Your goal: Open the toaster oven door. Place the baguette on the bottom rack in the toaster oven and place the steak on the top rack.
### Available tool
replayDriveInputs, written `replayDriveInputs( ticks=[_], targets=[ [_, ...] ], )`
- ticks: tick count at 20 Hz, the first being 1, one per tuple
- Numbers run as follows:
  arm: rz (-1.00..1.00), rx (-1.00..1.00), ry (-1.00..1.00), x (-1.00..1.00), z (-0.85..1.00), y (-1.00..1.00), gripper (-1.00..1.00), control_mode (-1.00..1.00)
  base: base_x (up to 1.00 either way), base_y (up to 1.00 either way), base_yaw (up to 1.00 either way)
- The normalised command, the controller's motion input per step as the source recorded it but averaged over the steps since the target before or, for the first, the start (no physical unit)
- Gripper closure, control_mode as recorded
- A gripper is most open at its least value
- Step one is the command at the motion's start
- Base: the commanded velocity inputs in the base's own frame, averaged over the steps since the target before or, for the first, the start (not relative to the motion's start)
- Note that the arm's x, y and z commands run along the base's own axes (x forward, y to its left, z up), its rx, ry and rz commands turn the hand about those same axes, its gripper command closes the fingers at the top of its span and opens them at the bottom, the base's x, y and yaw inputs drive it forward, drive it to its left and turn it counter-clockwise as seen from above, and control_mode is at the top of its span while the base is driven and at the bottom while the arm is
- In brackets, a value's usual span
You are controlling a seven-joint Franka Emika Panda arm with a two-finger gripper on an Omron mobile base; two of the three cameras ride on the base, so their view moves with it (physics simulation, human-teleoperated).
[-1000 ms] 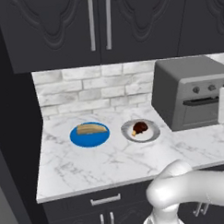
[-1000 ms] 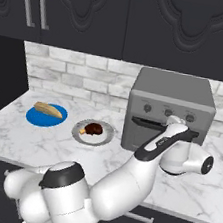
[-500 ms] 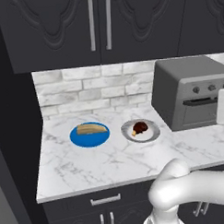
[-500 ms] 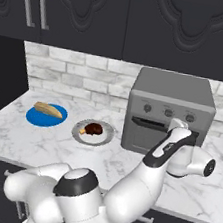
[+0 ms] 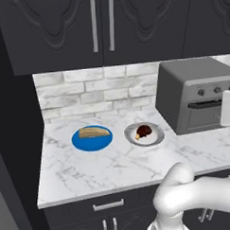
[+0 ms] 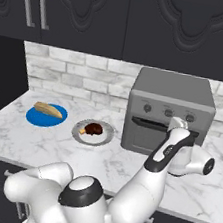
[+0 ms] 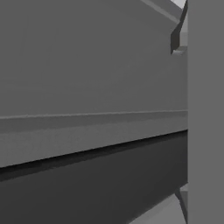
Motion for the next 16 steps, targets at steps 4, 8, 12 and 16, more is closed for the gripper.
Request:
replayDriveInputs(
  ticks=[4, 8, 12, 16],
  targets=[
    [0.0, 0.0, -0.05, 0.22, 0.0, -0.04, -1.0, -1.0, 0.0, 0.0, 0.0],
    [0.0, 0.0, -0.06, 0.23, 0.0, 0.0, 1.0, -1.0, 0.0, 0.0, 0.0],
    [0.0, 0.0, -0.01, 0.29, 0.0, 0.0, 1.0, -1.0, 0.0, 0.0, 0.0],
    [0.0, 0.0, -0.01, 0.36, 0.0, 0.0, 1.0, -1.0, 0.0, 0.0, 0.0]
  ],
)
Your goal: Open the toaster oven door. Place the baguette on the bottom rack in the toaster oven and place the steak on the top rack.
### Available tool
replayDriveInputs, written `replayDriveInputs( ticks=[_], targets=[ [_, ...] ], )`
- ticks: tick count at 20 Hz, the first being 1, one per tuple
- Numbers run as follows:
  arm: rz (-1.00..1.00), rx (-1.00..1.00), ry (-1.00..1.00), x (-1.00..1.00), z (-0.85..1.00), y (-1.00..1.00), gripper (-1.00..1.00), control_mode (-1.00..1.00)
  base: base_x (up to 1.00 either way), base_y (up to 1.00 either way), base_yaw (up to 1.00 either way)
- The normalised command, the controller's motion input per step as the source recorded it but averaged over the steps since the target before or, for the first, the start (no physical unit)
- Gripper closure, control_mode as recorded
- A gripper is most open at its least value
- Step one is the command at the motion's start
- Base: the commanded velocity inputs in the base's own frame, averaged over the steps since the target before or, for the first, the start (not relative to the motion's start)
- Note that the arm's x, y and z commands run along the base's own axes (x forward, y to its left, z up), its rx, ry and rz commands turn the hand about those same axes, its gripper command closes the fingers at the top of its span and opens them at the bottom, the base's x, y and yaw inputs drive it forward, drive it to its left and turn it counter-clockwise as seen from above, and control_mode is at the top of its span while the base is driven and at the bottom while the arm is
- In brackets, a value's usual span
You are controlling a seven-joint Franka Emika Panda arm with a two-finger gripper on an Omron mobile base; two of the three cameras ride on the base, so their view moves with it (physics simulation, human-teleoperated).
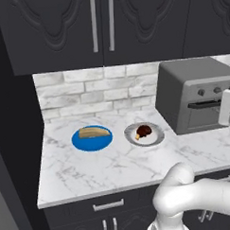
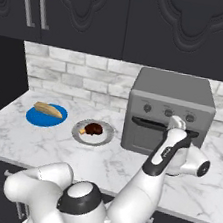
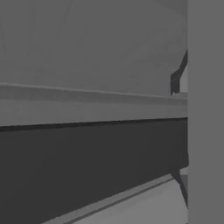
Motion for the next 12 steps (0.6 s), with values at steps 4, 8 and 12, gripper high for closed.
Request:
replayDriveInputs(
  ticks=[4, 8, 12],
  targets=[
    [0.0, 0.0, 0.0, 0.34, 0.0, 0.0, 1.0, -1.0, 0.0, 0.0, 0.0],
    [0.0, 0.0, 0.0, 0.11, -0.06, 0.02, 1.0, -1.0, 0.0, 0.0, 0.0],
    [0.0, 0.0, 0.01, 0.18, -0.07, 0.11, 1.0, -1.0, 0.0, 0.0, 0.0]
  ],
)
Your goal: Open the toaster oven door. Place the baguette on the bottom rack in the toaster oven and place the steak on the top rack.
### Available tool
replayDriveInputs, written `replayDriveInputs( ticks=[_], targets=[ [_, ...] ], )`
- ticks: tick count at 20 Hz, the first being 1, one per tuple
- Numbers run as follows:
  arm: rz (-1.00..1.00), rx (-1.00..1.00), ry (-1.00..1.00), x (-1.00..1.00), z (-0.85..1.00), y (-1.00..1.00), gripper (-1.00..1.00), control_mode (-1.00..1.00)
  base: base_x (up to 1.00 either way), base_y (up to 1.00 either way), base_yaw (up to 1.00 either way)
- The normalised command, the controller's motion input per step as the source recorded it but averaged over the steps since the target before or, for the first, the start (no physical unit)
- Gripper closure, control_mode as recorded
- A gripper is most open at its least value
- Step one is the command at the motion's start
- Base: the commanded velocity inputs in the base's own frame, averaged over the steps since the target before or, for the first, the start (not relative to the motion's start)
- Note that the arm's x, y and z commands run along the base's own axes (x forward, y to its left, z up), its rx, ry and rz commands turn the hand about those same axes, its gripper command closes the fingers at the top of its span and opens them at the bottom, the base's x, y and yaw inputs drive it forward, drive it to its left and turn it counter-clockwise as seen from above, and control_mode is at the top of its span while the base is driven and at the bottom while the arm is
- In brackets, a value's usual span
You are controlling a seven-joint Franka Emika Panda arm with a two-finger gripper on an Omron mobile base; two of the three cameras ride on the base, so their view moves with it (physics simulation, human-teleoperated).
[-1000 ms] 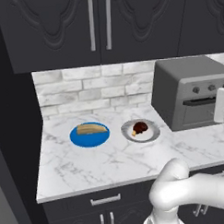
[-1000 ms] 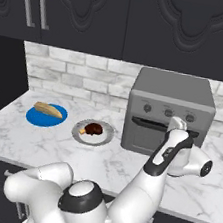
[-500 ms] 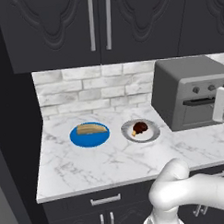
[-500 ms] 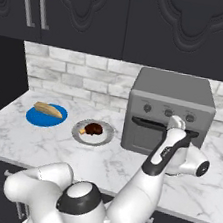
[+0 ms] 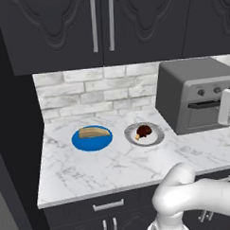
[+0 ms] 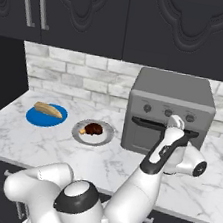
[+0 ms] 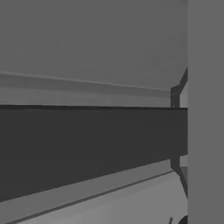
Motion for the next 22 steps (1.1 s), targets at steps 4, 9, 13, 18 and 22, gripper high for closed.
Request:
replayDriveInputs(
  ticks=[4, 9, 13, 18, 22],
  targets=[
    [0.0, -0.1, 0.08, 0.17, -0.25, 0.35, 1.0, -1.0, 0.0, 0.0, 0.0],
    [0.0, -0.14, 0.15, 0.07, -0.44, 0.45, 1.0, -1.0, 0.0, 0.0, 0.0],
    [0.0, -0.09, 0.14, 0.01, -0.57, 0.53, 1.0, -1.0, 0.0, 0.0, 0.0],
    [-0.01, -0.01, 0.08, 0.33, -0.43, 0.56, 1.0, -1.0, 0.0, 0.0, 0.0],
    [-0.01, 0.0, 0.04, 0.48, -0.41, 0.63, 1.0, -1.0, 0.0, 0.0, 0.0]
  ],
)
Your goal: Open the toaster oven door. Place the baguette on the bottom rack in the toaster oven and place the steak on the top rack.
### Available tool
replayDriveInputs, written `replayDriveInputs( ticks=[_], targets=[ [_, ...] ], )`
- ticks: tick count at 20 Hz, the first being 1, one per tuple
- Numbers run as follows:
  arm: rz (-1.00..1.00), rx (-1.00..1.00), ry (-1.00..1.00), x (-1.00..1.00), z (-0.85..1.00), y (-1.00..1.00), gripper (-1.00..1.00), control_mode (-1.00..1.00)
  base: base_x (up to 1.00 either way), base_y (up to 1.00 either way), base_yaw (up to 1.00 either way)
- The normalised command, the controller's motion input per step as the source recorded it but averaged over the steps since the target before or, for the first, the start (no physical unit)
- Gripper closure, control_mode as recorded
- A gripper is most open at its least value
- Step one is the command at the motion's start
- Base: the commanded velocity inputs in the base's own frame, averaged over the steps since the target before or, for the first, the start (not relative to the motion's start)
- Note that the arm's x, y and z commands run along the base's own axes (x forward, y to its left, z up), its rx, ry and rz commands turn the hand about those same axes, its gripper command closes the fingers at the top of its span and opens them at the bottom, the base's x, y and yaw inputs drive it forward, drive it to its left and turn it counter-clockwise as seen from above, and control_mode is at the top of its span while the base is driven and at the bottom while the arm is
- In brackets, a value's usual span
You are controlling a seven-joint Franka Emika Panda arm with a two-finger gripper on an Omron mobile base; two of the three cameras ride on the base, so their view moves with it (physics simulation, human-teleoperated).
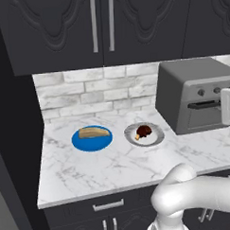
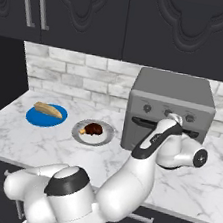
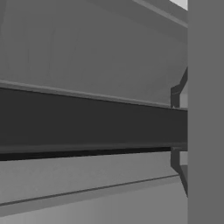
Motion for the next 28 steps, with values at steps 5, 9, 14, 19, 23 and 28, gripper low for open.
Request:
replayDriveInputs(
  ticks=[5, 9, 14, 19, 23, 28],
  targets=[
    [0.0, 0.0, 0.06, 0.53, -0.41, 0.61, 1.0, -1.0, 0.0, 0.0, 0.0],
    [0.0, 0.0, 0.15, 0.54, -0.41, 0.66, 1.0, -1.0, 0.0, 0.0, 0.0],
    [0.0, -0.01, 0.27, 0.6, -0.47, 0.65, 1.0, -1.0, 0.0, 0.0, 0.0],
    [0.0, -0.03, 0.27, 0.49, -0.84, 0.76, 1.0, -1.0, 0.0, 0.0, 0.0],
    [0.0, 0.0, 0.2, 0.55, -0.92, 0.8, 1.0, -1.0, 0.0, 0.0, 0.0],
    [0.0, 0.03, 0.19, 0.6, -0.91, 0.79, 1.0, -1.0, 0.0, 0.0, 0.0]
  ],
)
